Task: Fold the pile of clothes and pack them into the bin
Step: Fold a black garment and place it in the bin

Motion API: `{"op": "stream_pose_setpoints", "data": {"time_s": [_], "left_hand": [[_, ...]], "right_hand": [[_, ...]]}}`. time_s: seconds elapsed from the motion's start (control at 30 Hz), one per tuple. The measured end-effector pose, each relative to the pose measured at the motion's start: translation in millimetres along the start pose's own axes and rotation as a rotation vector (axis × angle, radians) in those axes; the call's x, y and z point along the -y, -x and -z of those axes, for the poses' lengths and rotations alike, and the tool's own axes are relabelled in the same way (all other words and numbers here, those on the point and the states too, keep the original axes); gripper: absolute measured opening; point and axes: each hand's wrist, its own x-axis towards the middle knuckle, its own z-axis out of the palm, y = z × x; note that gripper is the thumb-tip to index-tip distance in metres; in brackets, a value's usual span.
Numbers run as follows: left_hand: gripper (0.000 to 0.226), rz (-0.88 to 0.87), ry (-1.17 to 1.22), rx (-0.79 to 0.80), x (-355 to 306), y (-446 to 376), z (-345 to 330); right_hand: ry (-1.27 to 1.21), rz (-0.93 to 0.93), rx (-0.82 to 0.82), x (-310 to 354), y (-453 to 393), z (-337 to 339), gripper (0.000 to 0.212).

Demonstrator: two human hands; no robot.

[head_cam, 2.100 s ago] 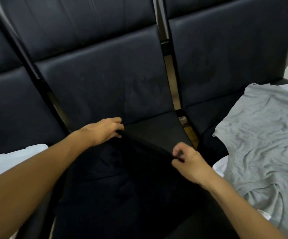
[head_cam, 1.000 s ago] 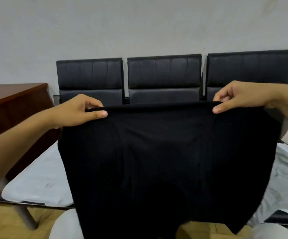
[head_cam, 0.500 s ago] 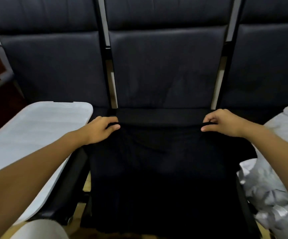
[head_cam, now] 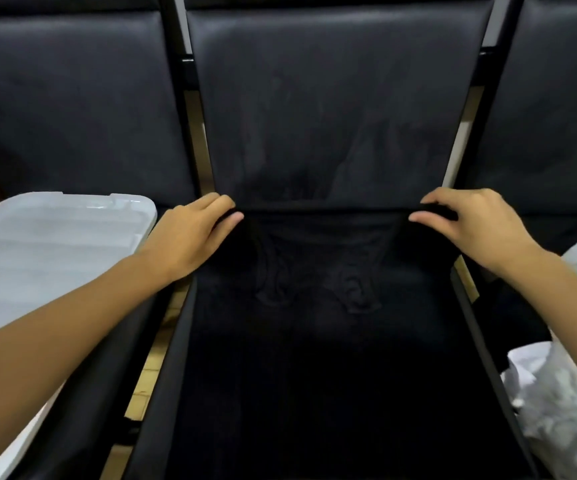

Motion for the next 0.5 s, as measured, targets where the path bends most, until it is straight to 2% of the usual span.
{"op": "stream_pose_setpoints", "data": {"time_s": [0.13, 0.23, 0.3, 0.37, 0.43, 0.5], "left_hand": [[0.023, -0.207, -0.006, -0.077, -36.5, 56.5, 26.7], [0.027, -0.307, -0.102, 0.031, -63.1, 109.9, 30.1], [0.039, -0.329, -0.126, 0.201, -73.0, 149.9, 20.1], [0.046, -0.318, -0.141, 0.425, -76.9, 182.5, 8.4], [0.049, -0.253, -0.13, 0.541, -79.6, 196.9, 5.8], [0.056, -0.16, -0.082, 0.55, -86.4, 186.7, 9.1]], "right_hand": [[0.047, 0.188, -0.067, 21.5, 59.1, 14.2, 0.044], [0.039, 0.25, 0.013, 33.6, 123.0, 11.5, 0.042], [0.02, 0.172, 0.283, 46.9, 166.2, 7.0, 0.054], [0.135, 0.023, 0.625, 61.3, 196.5, 0.4, 0.062], [0.154, -0.101, 0.685, 71.2, 206.6, 1.5, 0.06], [-0.012, -0.305, 0.584, 76.4, 208.3, 4.7, 0.057]]}}
